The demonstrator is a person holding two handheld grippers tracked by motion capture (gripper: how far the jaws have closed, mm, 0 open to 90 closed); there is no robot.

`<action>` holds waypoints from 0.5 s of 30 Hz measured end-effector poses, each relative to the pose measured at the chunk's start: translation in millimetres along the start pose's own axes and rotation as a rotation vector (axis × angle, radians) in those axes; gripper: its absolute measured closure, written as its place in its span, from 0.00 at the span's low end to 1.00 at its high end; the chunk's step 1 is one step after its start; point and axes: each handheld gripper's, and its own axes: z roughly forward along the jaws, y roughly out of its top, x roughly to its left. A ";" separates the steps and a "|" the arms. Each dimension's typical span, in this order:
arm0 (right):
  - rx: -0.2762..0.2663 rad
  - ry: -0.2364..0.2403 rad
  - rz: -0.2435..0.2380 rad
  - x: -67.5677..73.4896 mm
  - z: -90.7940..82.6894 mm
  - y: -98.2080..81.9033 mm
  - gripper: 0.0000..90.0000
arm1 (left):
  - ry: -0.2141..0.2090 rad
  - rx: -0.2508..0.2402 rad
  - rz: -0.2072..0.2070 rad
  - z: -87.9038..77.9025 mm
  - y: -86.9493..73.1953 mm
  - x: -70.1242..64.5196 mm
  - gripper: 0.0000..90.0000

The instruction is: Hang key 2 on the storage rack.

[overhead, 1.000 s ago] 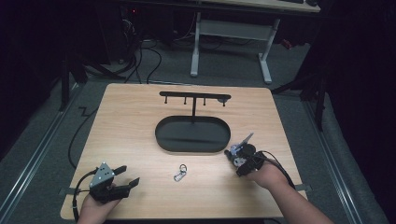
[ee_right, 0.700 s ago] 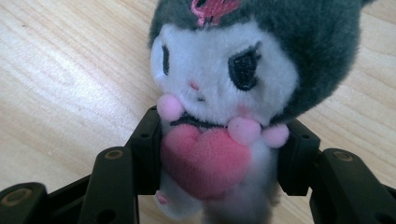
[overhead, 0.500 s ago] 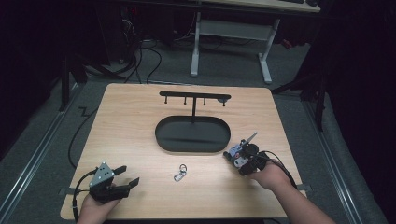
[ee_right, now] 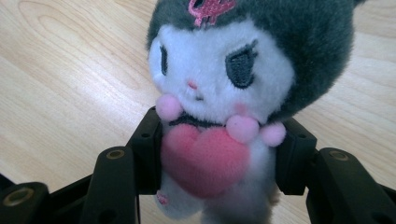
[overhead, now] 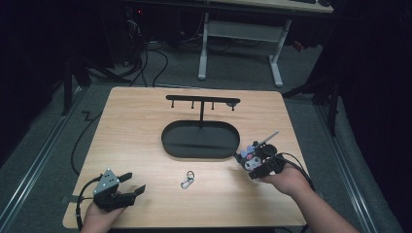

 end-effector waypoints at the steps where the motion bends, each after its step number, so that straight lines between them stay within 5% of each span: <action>1: -0.006 -0.003 -0.009 1.2 -5.0 0.8 0.52 | -0.003 0.003 0.002 0.3 0.0 -0.2 0.30; 15: -0.024 0.046 -0.001 4.4 -31.3 7.2 0.52 | -0.002 -0.002 0.000 -0.1 -0.1 0.2 0.30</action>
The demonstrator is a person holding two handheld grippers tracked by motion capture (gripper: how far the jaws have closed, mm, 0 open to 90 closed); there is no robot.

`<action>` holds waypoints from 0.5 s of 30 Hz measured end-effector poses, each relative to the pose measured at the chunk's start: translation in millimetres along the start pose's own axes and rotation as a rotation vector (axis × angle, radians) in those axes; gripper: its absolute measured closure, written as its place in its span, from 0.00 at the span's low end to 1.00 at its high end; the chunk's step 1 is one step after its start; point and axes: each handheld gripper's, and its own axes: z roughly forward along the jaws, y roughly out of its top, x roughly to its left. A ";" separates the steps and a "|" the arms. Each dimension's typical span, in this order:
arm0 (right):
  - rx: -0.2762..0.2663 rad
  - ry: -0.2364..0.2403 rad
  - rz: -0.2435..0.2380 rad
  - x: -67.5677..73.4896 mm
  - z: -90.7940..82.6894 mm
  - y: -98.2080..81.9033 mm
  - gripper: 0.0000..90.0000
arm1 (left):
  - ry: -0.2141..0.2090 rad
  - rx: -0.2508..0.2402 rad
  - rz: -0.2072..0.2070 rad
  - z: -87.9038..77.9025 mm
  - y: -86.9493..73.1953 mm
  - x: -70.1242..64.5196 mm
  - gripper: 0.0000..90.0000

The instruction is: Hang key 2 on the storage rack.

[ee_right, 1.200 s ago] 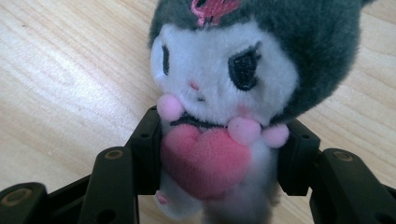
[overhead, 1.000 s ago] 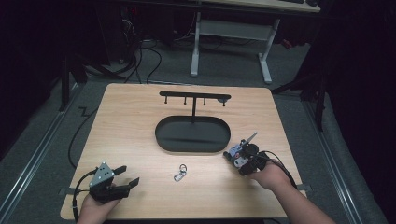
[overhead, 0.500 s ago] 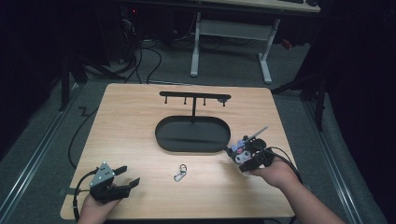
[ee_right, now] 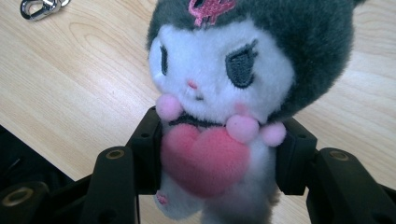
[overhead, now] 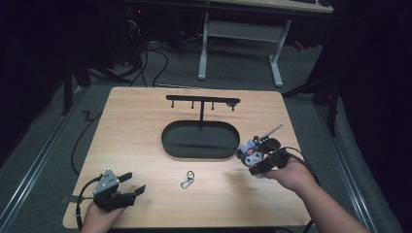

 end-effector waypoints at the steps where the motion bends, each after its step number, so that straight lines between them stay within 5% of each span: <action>1: -0.001 -0.006 -0.003 0.9 -5.2 1.8 0.52 | -0.001 0.001 0.001 0.0 0.0 0.0 0.30; 15: -0.022 0.027 -0.008 6.1 -31.8 20.5 0.52 | 0.005 -0.006 0.006 -0.7 0.4 -0.5 0.30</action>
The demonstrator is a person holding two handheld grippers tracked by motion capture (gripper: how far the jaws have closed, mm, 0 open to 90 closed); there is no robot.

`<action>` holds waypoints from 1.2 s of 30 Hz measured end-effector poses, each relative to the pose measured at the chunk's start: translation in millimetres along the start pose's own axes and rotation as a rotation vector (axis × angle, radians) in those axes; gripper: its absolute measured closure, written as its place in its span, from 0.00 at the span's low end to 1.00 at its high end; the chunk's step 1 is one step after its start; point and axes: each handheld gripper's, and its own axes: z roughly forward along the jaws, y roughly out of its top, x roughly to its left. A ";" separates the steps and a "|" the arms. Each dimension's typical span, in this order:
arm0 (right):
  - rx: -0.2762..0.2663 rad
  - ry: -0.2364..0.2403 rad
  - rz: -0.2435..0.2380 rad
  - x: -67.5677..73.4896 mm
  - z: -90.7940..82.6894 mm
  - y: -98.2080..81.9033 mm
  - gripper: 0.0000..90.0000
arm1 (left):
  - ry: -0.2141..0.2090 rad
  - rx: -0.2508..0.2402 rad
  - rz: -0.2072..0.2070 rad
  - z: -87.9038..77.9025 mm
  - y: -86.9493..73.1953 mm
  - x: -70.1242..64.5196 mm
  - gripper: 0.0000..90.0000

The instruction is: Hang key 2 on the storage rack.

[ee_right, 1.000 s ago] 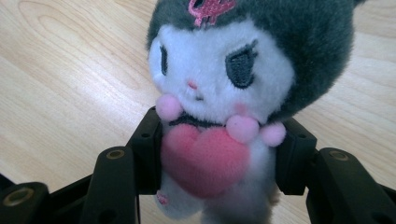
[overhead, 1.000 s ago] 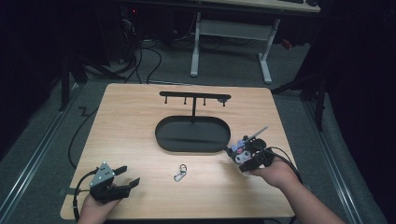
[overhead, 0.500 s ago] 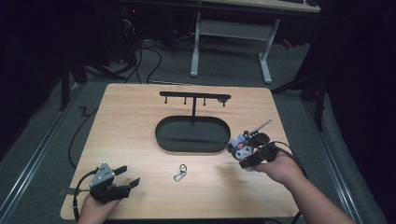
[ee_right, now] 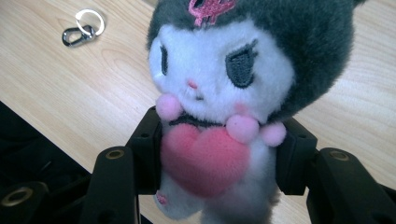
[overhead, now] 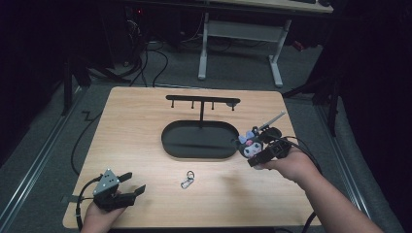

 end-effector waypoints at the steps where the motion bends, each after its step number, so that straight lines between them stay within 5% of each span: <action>1: 0.001 0.000 -0.005 1.1 -2.0 4.0 0.52 | 0.001 -0.001 -0.001 -0.2 -0.1 0.0 0.30; 36: -0.048 0.009 0.012 -0.3 -38.6 77.4 0.52 | 0.005 -0.010 -0.007 -4.6 -0.7 3.5 0.30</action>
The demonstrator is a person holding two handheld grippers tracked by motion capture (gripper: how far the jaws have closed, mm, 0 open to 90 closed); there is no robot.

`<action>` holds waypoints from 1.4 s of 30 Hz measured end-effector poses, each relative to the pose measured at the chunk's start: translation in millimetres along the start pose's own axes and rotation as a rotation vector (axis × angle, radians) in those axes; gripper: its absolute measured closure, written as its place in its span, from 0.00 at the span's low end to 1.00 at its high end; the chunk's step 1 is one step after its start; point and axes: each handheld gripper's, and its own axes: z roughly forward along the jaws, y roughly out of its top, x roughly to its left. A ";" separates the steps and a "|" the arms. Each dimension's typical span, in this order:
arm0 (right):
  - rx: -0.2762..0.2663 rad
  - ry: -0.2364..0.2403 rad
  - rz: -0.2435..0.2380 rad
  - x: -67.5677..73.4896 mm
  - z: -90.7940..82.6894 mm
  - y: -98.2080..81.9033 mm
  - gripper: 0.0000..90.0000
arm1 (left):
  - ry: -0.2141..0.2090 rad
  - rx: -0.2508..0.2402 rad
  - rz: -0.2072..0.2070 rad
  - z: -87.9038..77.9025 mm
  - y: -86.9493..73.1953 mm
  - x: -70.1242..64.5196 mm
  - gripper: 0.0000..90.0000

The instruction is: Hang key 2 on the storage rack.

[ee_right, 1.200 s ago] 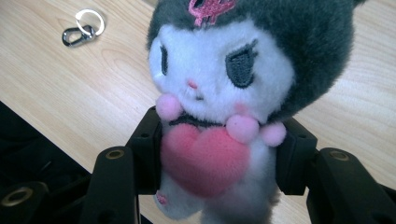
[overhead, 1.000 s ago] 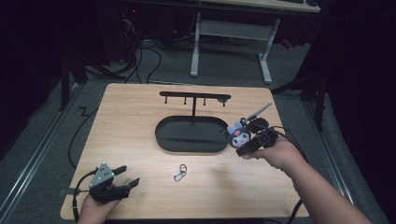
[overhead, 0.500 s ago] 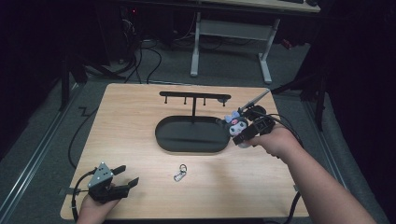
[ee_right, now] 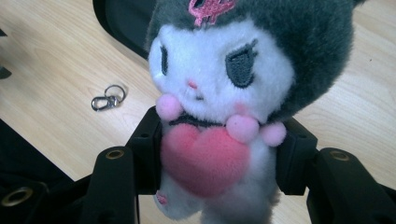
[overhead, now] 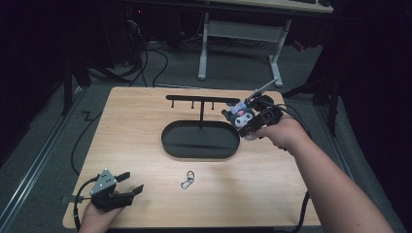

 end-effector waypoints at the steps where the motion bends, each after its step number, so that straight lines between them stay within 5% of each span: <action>1: 0.000 -0.002 0.002 0.4 -0.4 1.4 0.51 | 0.000 0.000 -0.001 0.0 0.0 0.1 0.30; 21: -0.036 -0.036 0.023 -8.3 -1.0 20.1 0.51 | 0.000 0.001 -0.003 -0.2 -0.2 0.8 0.30; 35: 0.002 -0.061 0.042 -25.8 28.2 -6.5 0.51 | -0.005 0.012 0.006 1.8 -0.2 -1.0 0.30; 42: -0.011 -0.057 0.036 -28.3 57.9 -13.2 0.49 | -0.004 0.016 0.007 1.8 -0.5 -1.5 0.30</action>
